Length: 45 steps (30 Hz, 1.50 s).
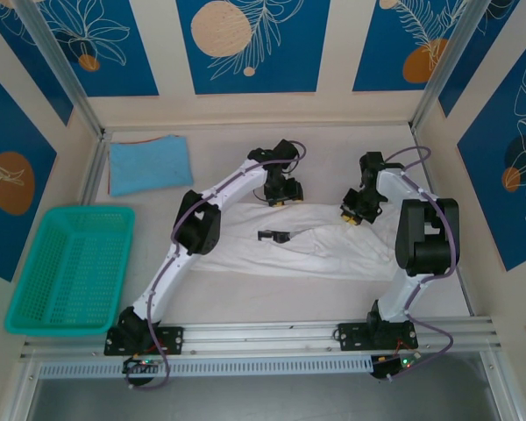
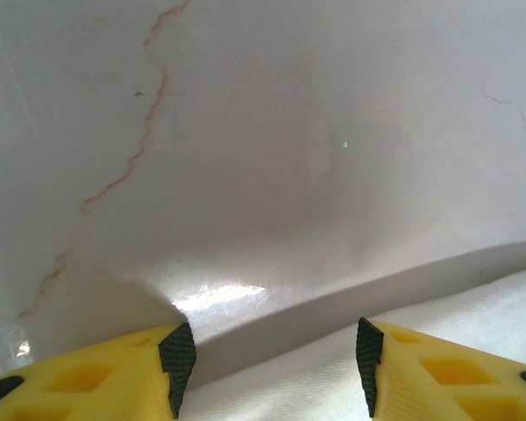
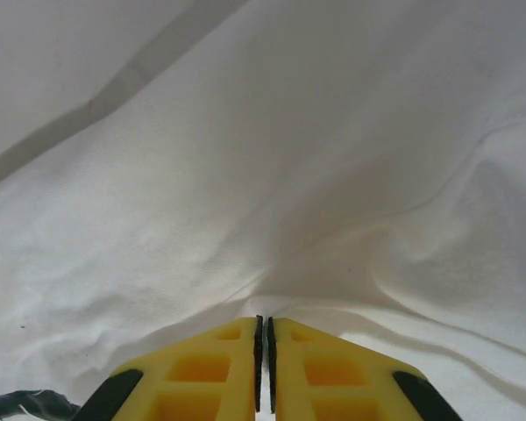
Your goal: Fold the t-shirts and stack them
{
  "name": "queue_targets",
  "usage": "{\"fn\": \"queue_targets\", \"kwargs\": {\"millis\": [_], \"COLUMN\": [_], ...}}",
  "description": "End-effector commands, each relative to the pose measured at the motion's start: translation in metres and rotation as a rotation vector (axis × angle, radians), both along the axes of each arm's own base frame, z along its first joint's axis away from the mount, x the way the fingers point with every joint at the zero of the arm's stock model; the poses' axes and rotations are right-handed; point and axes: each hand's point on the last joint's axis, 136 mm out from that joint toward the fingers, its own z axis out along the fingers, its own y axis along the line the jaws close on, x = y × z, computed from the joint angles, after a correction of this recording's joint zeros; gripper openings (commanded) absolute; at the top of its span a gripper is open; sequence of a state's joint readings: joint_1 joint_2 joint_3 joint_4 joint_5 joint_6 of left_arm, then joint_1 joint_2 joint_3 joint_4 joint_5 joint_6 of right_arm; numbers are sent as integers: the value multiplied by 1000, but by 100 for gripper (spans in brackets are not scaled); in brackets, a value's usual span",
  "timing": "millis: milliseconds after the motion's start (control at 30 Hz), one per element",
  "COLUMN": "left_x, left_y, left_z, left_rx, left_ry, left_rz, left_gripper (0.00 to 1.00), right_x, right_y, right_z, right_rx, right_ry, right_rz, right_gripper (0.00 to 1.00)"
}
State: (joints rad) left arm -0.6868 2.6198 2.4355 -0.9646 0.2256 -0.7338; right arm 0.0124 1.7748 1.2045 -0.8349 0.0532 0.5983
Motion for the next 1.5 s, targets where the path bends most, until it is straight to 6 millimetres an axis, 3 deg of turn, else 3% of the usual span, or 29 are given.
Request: {"fn": "queue_targets", "kwargs": {"millis": [0, 167, 500, 667, 800, 1000, 1133, 1300, 1467], "left_x": [-15, -14, -11, -7, -4, 4, 11, 14, 1], "left_y": [42, 48, 58, 60, 63, 65, 71, 89, 112], "left_z": [-35, -37, -39, -36, -31, -6, 22, 58, 73], "left_rx": [197, 226, 282, 298, 311, 302, 285, 320, 344], "left_ry": [66, 56, 13, -18, -44, -97, -137, -199, -212], "left_rz": [13, 1, -36, -68, -95, -105, -88, -69, -68], "left_gripper": [56, 56, 57, 58, 60, 65, 70, 70, 70], "right_x": [-18, -43, -97, -118, -129, -112, -91, -79, -60], "right_y": [8, 21, 56, 70, 73, 83, 56, -3, -55], "right_z": [5, 13, 16, 9, 5, 45, 65, 44, 24], "right_rx": [10, 38, 142, 202, 218, 321, 286, 146, 70], "right_ry": [26, 53, 164, 238, 278, 160, 44, 16, -13], "right_rz": [19, 39, 62, 40, 19, -3, -104, -272, -451], "right_gripper": [9, 1, 0, 10, 28, 44, 45, 34, 32]}}
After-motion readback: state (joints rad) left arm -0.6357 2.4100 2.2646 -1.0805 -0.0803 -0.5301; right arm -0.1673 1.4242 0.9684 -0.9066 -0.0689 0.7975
